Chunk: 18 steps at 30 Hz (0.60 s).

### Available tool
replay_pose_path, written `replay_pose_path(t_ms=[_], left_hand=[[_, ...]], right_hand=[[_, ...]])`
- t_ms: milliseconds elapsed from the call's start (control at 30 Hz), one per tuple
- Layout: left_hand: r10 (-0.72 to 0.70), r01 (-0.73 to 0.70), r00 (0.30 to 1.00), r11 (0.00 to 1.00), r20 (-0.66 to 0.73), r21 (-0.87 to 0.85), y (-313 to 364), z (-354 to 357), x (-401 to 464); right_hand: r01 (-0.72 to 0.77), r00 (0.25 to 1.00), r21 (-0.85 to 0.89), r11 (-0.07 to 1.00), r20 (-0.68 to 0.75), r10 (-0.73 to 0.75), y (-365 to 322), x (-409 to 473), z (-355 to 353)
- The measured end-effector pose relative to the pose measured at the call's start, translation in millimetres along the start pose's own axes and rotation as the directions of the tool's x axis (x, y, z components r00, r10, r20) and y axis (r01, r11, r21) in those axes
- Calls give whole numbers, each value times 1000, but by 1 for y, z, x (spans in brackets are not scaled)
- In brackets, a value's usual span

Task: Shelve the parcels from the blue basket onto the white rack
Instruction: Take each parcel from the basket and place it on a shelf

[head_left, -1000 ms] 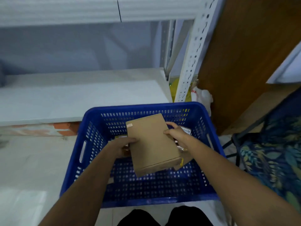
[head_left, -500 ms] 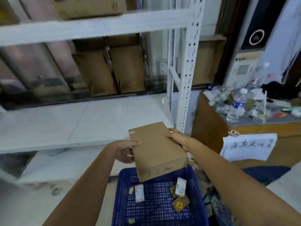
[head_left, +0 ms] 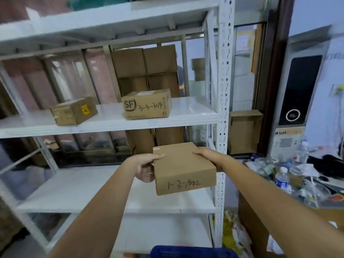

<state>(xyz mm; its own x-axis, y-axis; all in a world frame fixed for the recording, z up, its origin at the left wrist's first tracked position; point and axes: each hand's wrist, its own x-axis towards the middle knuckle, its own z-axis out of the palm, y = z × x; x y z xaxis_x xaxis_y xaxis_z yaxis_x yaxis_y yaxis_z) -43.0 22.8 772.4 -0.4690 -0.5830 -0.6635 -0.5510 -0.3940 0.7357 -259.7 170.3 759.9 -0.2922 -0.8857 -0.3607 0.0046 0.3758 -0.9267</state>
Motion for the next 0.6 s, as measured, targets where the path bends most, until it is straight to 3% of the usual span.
replay_pose_path(t_ms=[300,600], left_hand=[[60,-75,987,992,-146,-97,-28,-69,-69],[123,-162,969,971,-214,-174,-100,-224,-145]], right_hand=[[0,995,-12,1000,100,1,-36,-3,84],[26,993,-44,999,120,-20,-89,-23,262]])
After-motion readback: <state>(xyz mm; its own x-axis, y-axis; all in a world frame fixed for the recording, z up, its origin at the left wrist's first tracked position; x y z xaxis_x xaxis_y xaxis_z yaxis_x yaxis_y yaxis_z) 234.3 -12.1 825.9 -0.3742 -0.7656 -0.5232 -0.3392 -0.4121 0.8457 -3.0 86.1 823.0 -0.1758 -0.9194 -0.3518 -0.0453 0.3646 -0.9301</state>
